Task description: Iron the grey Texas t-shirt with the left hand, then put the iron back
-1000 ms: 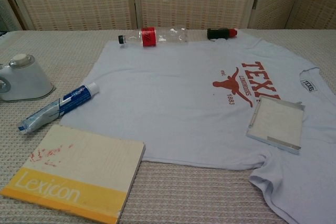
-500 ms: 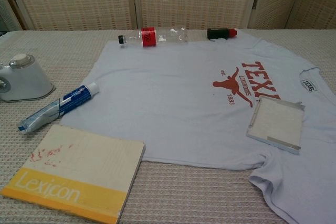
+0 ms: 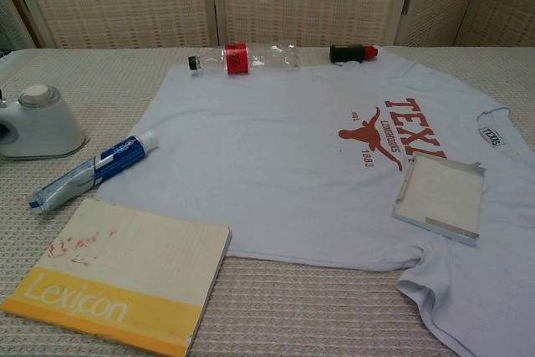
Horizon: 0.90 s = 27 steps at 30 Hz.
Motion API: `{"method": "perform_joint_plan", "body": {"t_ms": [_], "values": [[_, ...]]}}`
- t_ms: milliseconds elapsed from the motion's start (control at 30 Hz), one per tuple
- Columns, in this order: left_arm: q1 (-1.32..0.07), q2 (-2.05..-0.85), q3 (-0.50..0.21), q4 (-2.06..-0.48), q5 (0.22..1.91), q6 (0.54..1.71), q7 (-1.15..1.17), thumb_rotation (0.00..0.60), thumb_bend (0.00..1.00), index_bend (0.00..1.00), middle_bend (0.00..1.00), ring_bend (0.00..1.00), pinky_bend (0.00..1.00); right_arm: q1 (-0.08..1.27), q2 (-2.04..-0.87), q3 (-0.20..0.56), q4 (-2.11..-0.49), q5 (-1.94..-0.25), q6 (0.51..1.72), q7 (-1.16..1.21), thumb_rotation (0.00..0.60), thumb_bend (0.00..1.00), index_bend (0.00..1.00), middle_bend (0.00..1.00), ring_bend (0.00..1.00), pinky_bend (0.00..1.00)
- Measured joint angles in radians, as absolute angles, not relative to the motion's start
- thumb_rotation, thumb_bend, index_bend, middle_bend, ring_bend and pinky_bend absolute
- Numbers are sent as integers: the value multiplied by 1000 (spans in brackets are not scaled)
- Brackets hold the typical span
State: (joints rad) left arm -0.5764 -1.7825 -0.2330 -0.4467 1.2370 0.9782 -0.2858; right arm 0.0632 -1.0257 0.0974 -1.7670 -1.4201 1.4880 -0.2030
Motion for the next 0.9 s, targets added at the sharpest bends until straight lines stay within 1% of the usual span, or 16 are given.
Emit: {"method": "perform_joint_plan", "body": {"t_ms": [167,333,433,600,700,767,800,833,867,900], "values": [[-581,-1796,-239,-409,1256,1022,-420,600,292,966,1000,887,675,81,-1023,87,-1774,-1413,1429,-195,600,7,0,108,9,100],[-593,-1793,-256,-395,1267,1070,-518,600,291,974,1000,896,676,112,-1016,71,-1781,-1415,1351,-175,600,8,0,108,9,100],[-601,-1777,-270,-421,1271,1107,-561,600,291,971,1000,894,676,132,-1010,61,-1783,-1420,1305,-152,600,16,0,108,7,100],[-614,-1736,-276,-542,1302,1198,-574,600,294,969,1000,894,676,170,-1003,43,-1777,-1433,1223,-128,600,35,0,106,0,100],[-626,-1709,-271,-649,1334,1242,-550,600,294,967,1000,894,676,199,-1006,33,-1766,-1445,1171,-106,600,120,0,98,0,99],[-638,-1691,-265,-739,1360,1264,-519,600,293,966,1000,893,676,221,-1012,29,-1754,-1458,1138,-77,597,232,0,90,0,93],[-644,-1684,-261,-780,1372,1270,-500,600,293,966,1000,892,676,231,-1016,27,-1747,-1464,1124,-61,587,280,0,85,0,83],[-652,-1677,-257,-821,1384,1275,-479,600,293,965,1000,892,676,245,-1021,26,-1738,-1474,1105,-38,549,364,0,78,0,63],[-663,-1670,-252,-875,1401,1279,-445,600,293,965,1000,891,675,257,-1026,24,-1731,-1483,1090,-18,478,468,0,71,0,34],[-673,-1667,-248,-912,1414,1281,-416,600,293,965,1000,890,675,270,-1030,22,-1724,-1494,1074,2,430,530,0,67,0,19]]}}
